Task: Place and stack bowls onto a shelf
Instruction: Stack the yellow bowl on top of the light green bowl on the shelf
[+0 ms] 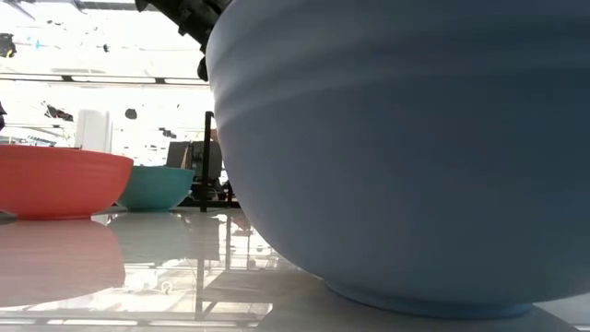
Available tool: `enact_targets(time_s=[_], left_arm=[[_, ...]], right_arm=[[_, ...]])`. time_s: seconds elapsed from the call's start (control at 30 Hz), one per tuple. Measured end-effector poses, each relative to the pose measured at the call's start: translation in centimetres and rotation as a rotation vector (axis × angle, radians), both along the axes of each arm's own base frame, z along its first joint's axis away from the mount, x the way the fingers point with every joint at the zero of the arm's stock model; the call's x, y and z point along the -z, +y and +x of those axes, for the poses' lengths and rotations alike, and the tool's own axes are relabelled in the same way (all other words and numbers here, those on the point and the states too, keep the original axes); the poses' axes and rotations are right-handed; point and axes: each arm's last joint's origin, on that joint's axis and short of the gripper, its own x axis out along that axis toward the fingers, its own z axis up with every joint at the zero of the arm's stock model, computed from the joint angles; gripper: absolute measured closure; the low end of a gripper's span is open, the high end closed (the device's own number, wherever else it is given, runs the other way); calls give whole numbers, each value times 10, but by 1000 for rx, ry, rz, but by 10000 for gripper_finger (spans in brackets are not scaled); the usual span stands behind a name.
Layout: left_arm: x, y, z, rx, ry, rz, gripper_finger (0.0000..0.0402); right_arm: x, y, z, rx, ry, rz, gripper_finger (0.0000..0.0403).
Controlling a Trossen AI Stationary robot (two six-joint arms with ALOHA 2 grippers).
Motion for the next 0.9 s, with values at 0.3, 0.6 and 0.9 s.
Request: enact_targets(time_s=[0.3, 0.6, 0.9], left_arm=[[-1, -2, 1, -50, -34, -54, 239], [-2, -14, 5, -14, -54, -63, 239], [-4, -19, 7, -19, -99, -128, 239]], right_arm=[[88, 60, -2, -47, 105, 198, 214], [157, 98, 18, -121, 199, 224, 214], [210, 103, 50, -155, 271, 261, 227]])
